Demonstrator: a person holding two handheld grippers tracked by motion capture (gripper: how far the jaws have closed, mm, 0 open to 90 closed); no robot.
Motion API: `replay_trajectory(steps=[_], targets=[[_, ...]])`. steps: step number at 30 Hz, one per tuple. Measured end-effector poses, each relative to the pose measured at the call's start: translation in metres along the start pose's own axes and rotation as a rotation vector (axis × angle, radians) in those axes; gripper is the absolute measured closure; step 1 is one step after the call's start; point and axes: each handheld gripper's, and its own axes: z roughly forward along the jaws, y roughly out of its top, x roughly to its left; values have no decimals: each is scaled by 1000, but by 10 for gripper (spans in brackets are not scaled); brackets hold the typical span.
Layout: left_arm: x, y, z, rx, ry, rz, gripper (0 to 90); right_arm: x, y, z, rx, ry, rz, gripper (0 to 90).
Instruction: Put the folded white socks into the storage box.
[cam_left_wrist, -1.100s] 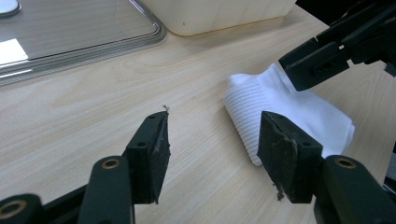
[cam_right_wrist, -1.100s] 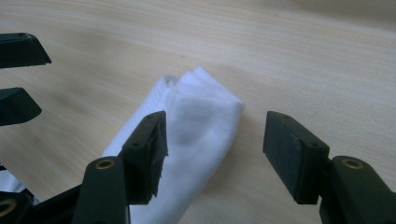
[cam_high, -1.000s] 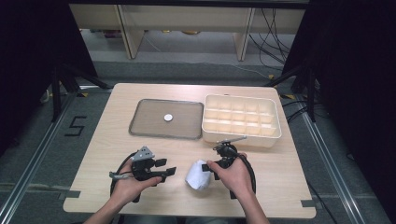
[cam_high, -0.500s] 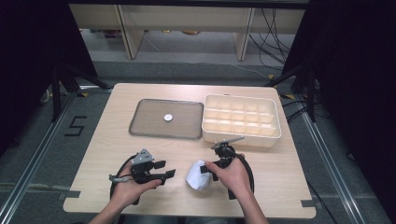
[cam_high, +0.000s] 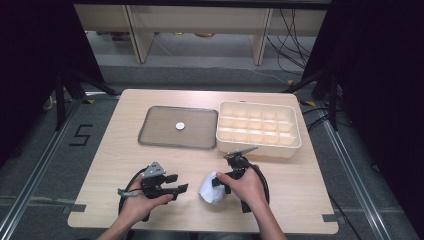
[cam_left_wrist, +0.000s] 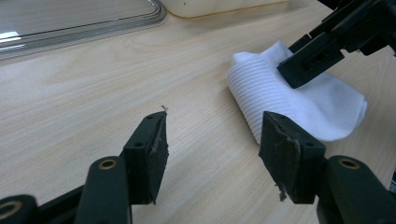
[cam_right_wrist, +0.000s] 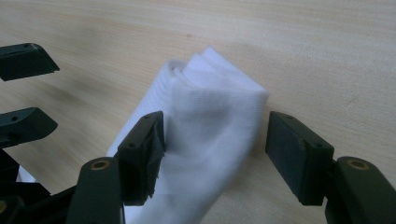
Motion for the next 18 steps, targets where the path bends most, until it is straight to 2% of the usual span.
replay_trajectory(steps=[2,3,4,5,6,7,10,11,12,14,15,17,18], targets=[[0,0,0,-1,0,0,412,0,0,3,-4,-9,9,371],[0,0,0,-2,9,-4,412,-4,1,5,-13,26,-43,369],[0,-1,1,-1,4,-7,412,-3,1,5,-11,26,-36,366],[0,-1,1,-3,14,-5,411,-1,1,4,19,16,5,361],[0,-1,1,0,4,-3,412,1,1,5,15,8,28,353],[1,-1,2,4,-2,-3,411,3,2,5,46,22,55,351],[0,-2,2,4,1,-4,412,1,2,8,56,35,51,347],[0,-2,2,4,2,-5,412,1,2,9,58,36,64,346],[0,-2,2,4,2,-5,411,-3,2,12,28,32,11,346],[0,-2,2,3,3,-6,411,-4,4,13,43,49,11,351],[0,-2,2,3,3,-6,411,-5,4,13,43,51,-6,352],[1,-2,2,4,2,-7,411,-3,5,13,59,54,19,360],[1,-2,2,6,1,-6,411,0,5,13,64,46,46,371]])
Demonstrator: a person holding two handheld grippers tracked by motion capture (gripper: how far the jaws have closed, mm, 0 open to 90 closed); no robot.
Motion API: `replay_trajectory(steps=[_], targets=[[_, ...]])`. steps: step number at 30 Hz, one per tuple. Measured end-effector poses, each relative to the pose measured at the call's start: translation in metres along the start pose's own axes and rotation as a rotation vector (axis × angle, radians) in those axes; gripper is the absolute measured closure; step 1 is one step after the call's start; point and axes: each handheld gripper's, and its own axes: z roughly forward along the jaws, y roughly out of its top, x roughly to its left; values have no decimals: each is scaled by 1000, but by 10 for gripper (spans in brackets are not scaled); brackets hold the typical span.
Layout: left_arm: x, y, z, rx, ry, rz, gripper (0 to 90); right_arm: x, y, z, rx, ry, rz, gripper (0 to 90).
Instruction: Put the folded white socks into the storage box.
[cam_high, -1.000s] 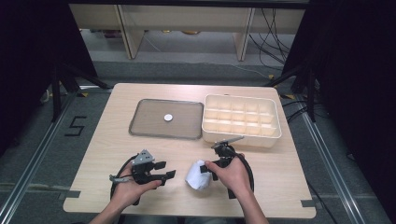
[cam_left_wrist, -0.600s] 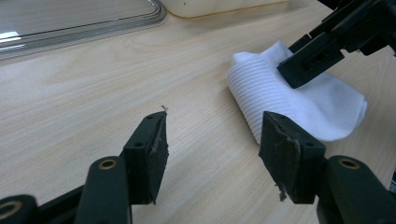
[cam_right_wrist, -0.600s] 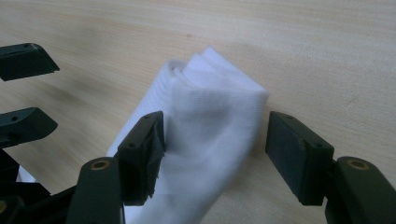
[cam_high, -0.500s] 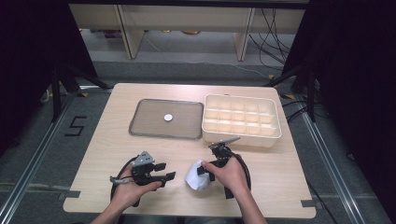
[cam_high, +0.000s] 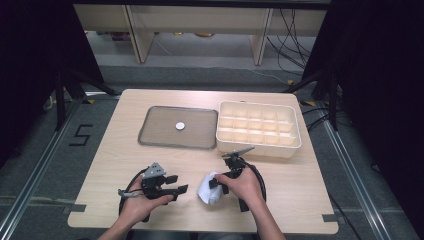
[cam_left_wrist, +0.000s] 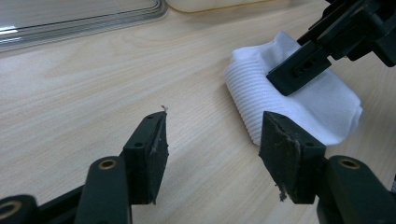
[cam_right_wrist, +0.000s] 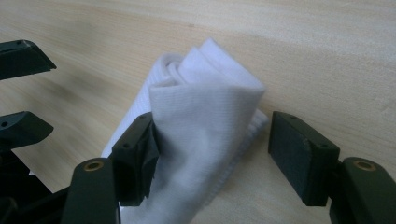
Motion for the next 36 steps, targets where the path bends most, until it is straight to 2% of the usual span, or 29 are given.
replay_trajectory(steps=[1,2,7,8,9,10,12,15,17,18,19,22,27,29,32,34,35,36], targets=[[0,0,0,-1,5,-1,411,0,0,0,4,-1,-1,379],[0,0,0,-2,7,-2,411,-3,1,1,-13,-2,-49,395],[0,-1,0,-2,3,-5,411,-2,1,2,-1,13,-38,452],[0,-1,0,0,2,-5,411,-4,1,4,-17,15,-63,459],[0,-1,1,-9,5,-6,411,-3,2,3,9,6,-36,466],[0,-1,1,2,2,-4,411,-5,2,4,-5,18,-65,474],[0,-1,1,3,3,0,411,-2,2,4,5,1,-40,493],[1,-1,1,-1,6,2,411,-4,3,6,6,17,-59,526],[1,-2,1,-4,8,1,412,-2,2,6,17,11,-47,546],[1,-2,2,-4,7,1,412,-4,2,7,19,-6,-87,553],[1,-2,2,-1,19,-2,412,-4,2,7,23,-7,-87,561],[1,-3,2,4,20,3,412,-2,3,7,30,15,-56,588],[1,-4,3,-2,17,4,413,-6,3,8,33,16,-105,616],[2,-4,3,-2,19,4,413,-5,3,8,29,30,-83,620],[2,-4,3,-10,23,-1,414,-5,3,8,24,42,-91,629],[2,-4,3,-9,26,1,414,-6,2,9,10,40,-119,636],[2,-5,3,-8,26,2,414,-5,2,8,17,33,-96,640],[2,-5,3,-9,31,2,414,-4,1,8,18,36,-95,642]])
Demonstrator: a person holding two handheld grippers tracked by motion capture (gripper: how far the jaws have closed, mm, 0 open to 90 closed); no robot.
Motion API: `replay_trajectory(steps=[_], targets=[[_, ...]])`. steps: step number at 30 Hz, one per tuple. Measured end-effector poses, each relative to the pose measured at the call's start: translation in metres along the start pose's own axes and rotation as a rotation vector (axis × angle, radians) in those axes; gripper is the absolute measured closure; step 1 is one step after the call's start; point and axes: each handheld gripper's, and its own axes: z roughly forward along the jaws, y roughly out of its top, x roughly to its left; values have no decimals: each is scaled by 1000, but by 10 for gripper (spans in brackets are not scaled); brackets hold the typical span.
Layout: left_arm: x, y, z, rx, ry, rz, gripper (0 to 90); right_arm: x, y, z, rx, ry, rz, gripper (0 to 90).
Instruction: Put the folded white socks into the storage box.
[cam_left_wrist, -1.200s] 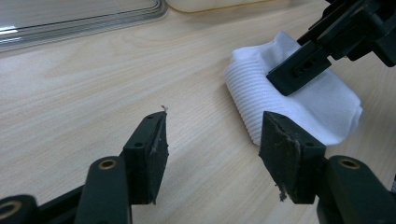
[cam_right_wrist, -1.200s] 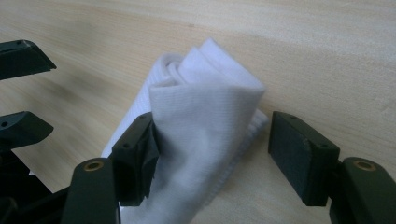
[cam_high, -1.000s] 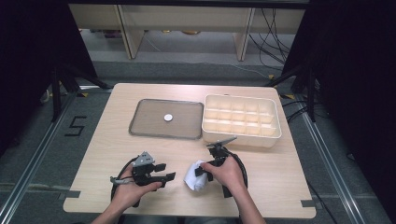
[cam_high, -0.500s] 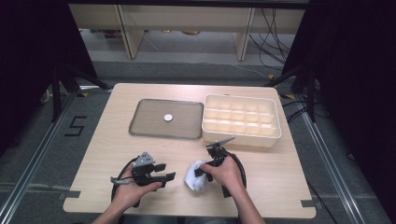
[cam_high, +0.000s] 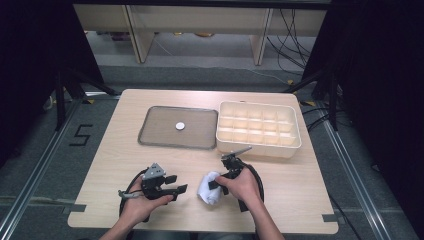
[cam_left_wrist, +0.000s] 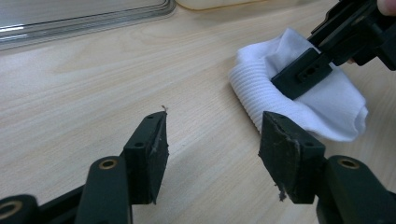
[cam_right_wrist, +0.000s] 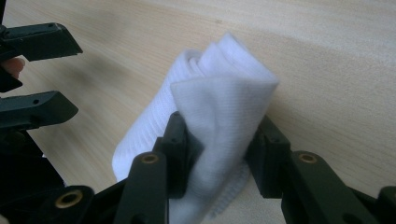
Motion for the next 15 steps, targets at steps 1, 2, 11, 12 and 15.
replay_trajectory(steps=[1,2,11,12,15], targets=[[0,0,0,1,-4,0,414,0,0,0,-6,4,-10,646],[0,0,0,-1,-3,0,414,0,0,-1,-4,0,-7,648],[2,0,-2,-21,15,3,415,2,-2,-1,-71,16,-93,663],[2,0,-2,-22,22,3,415,3,-3,-2,-60,7,-83,663],[3,0,-2,-24,16,6,415,4,-4,-4,-82,16,-109,664]])
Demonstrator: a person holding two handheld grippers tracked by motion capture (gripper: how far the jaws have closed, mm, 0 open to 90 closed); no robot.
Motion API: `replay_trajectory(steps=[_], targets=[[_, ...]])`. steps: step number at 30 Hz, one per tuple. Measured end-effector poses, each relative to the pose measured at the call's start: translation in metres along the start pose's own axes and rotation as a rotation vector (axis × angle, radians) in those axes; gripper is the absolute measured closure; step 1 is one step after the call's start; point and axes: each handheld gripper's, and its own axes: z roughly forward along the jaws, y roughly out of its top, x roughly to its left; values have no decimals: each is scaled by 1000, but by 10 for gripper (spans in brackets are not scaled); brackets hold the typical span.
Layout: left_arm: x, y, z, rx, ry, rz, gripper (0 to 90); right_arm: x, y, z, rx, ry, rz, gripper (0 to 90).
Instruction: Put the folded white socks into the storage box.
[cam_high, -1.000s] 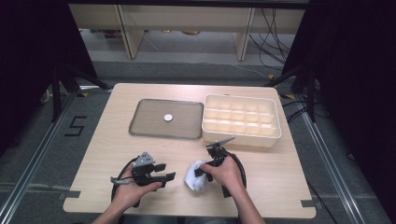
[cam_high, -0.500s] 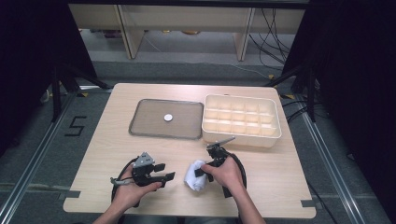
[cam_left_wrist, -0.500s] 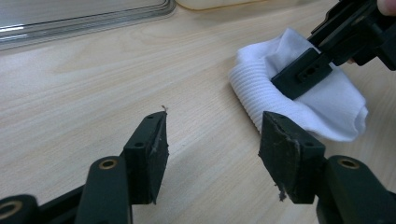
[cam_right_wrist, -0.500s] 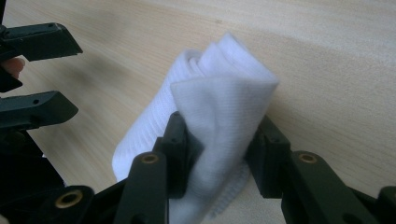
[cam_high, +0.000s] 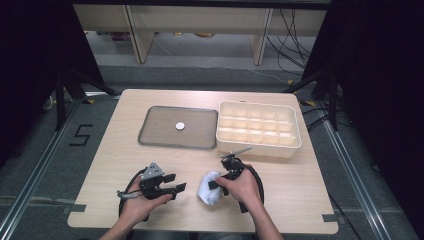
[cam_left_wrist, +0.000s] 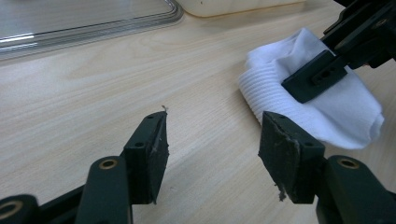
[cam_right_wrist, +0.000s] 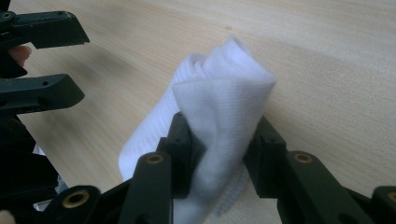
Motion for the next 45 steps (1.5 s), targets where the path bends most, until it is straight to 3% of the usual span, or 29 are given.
replay_trajectory(steps=[1,4,6,8,9,12,13,14,15,17,18,20,21,22,24,26,27,30,35,37,39,41,42,45], targets=[[0,0,0,-4,2,1,415,2,0,-1,0,-14,17,664],[1,-1,0,-9,10,0,415,2,0,-4,-20,-19,-3,664],[1,-1,0,-11,12,-4,415,0,0,-5,-45,-25,-59,664],[1,-1,0,-5,13,1,414,2,0,-8,-32,-18,-30,664],[1,-1,0,-4,11,3,414,4,0,-8,-39,-45,-2,665],[1,-2,-1,4,15,4,414,3,0,-12,-54,-30,-38,665],[1,-2,-1,8,22,4,414,5,0,-13,-46,-31,-7,664],[1,-2,-1,7,20,3,414,4,1,-15,-58,-24,-27,664],[1,-2,-1,2,22,3,414,5,1,-16,-62,-44,-26,664],[2,-2,-1,-7,16,-5,414,4,1,-19,-81,-39,-43,664],[2,-2,0,-9,17,-9,415,6,2,-21,-75,-41,-20,664],[2,-2,-1,-13,23,0,414,4,3,-25,-105,-57,-48,664],[2,-3,-1,-15,27,3,414,6,3,-27,-106,-65,-28,664],[2,-3,-1,-13,29,5,414,4,4,-29,-116,-50,-54,664],[2,-3,-1,-12,27,5,414,5,6,-32,-127,-70,-36,663],[2,-3,-1,-11,34,8,414,3,7,-35,-147,-77,-57,663],[2,-3,-1,-11,32,12,414,4,7,-36,-151,-69,-40,663],[2,-3,-1,-11,37,11,414,2,9,-39,-171,-69,-64,662],[2,-3,-2,-10,45,11,414,4,10,-41,-198,-90,-63,662],[2,-4,-1,-22,39,5,414,3,11,-44,-192,-92,-93,662],[2,-4,-1,-19,40,2,414,4,12,-45,-211,-102,-60,662],[2,-4,-1,-20,40,-3,414,2,14,-47,-210,-84,-91,662],[2,-4,-1,-21,40,-5,414,3,14,-49,-205,-116,-89,662],[3,-4,-1,-22,39,9,414,3,17,-51,-221,-99,-95,661]])
